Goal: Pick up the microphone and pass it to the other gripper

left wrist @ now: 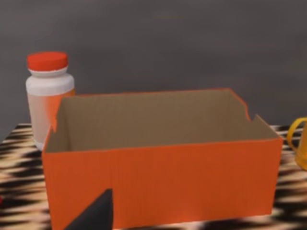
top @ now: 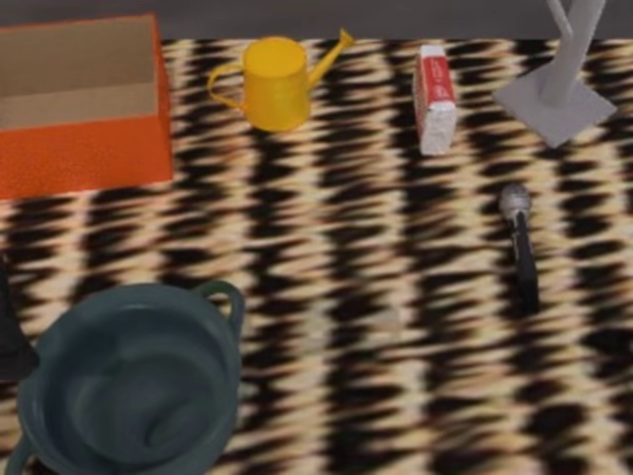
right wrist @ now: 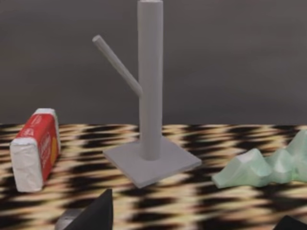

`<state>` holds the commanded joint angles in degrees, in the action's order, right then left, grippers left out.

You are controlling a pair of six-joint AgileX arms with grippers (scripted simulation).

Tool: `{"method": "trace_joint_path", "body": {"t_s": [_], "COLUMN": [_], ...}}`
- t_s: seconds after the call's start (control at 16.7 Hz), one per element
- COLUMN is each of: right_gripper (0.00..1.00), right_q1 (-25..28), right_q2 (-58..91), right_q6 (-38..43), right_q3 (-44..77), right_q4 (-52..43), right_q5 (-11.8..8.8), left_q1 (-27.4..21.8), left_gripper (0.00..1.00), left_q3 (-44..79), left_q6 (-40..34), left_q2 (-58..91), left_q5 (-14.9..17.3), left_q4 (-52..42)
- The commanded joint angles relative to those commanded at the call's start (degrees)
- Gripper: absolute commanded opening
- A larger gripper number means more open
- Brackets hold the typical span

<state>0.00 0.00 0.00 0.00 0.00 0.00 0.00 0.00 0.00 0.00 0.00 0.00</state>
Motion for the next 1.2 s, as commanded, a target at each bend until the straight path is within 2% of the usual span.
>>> {"method": "trace_joint_path", "body": {"t_s": [0.24, 0.48, 1.2], "right_gripper": [1.0, 1.0, 1.0], "right_q1": [0.43, 2.51, 12.33], "right_q2": [1.76, 12.65, 81.47], "right_q6": [0.41, 2.69, 13.62], "right_q3": [1.74, 11.81, 60.17], "right_q4": [-1.14, -7.57, -41.98], "right_q5": [-0.07, -0.11, 0.48], "left_q1": [0.0, 0.0, 0.0], "left_gripper": [1.0, 1.0, 1.0], "left_q3": [0.0, 0.0, 0.0], "left_q6": [0.0, 0.0, 0.0], "left_q2": [0.0, 0.0, 0.0], "left_q5": [0.0, 0.0, 0.0], "left_q4": [0.0, 0.0, 0.0]}}
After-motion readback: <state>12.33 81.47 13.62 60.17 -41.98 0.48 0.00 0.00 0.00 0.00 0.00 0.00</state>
